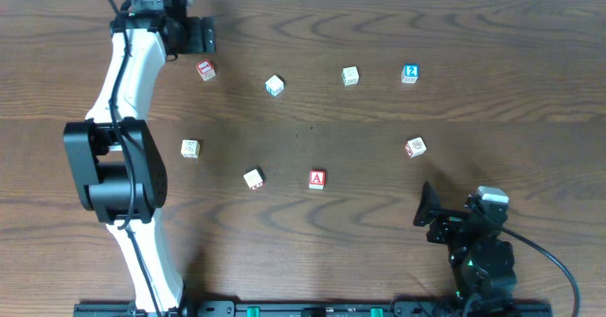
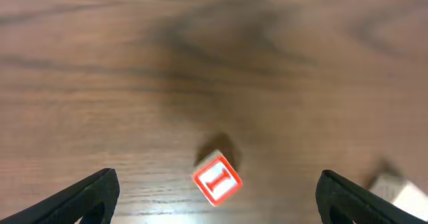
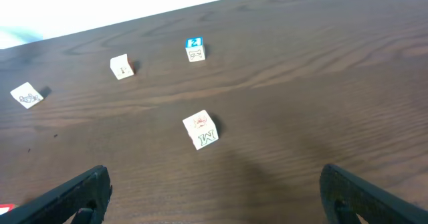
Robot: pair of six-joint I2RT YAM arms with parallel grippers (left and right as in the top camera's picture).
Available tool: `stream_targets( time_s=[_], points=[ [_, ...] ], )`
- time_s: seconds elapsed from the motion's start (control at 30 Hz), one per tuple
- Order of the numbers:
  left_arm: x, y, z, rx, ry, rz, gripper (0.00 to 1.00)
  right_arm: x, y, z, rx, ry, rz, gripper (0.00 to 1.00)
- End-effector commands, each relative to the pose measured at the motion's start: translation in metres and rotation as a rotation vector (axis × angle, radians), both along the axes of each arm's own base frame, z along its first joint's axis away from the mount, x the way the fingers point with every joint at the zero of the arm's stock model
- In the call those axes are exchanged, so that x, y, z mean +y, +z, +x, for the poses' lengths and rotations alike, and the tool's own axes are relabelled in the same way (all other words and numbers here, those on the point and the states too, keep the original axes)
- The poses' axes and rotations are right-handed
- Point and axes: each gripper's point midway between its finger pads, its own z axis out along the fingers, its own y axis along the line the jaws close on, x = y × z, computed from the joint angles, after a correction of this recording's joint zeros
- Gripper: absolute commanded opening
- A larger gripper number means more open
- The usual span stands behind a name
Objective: Spell out Ai2
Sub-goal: 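Move left gripper over the red 'I' block at back left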
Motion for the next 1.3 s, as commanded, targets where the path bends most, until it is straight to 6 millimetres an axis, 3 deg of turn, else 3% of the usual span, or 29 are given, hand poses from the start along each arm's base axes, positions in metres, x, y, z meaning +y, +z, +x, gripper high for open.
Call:
stream_targets(
  time_s=[0.0,0.1,0.23,0.4,0.6,0.83,1.07,1.27],
  points=[
    [-0.027,0.001,-0.002,-0.031,-0.322,0.143,0.95,-0.002,0.000,0.000,-0.003,-0.006,-0.008,0.99],
    [-0.034,-0.011,-0.015,0.008,-0.509,0.269,0.95,-0.002,0.000,0.000,-0.003,-0.006,-0.008,0.99],
    [-0.014,-0.027,-0.027,0.097,-0.583,0.403,0.95,-0.002,0.000,0.000,-0.003,-0.006,-0.008,0.99],
    [-0.001,-0.038,-0.038,0.146,-0.629,0.386,0.95,-0.002,0.000,0.000,-0.003,-0.006,-0.008,0.99],
    [-0.002,-0.056,-0.051,0.174,-0.747,0.305,0.95,-0.002,0.000,0.000,-0.003,-0.006,-0.008,0.99],
    [-0.007,-0.073,-0.036,0.133,-0.799,0.306,0.95,-0.002,0.000,0.000,-0.003,-0.006,-0.008,0.99],
    [-0.001,-0.055,-0.001,0.061,-0.768,0.313,0.95,-0.002,0.000,0.000,-0.003,-0.006,-0.008,0.99],
    [0.005,-0.066,-0.002,0.116,-0.764,0.268,0.95,-0.002,0.000,0.000,-0.002,-0.006,-0.008,0.99]
  ],
)
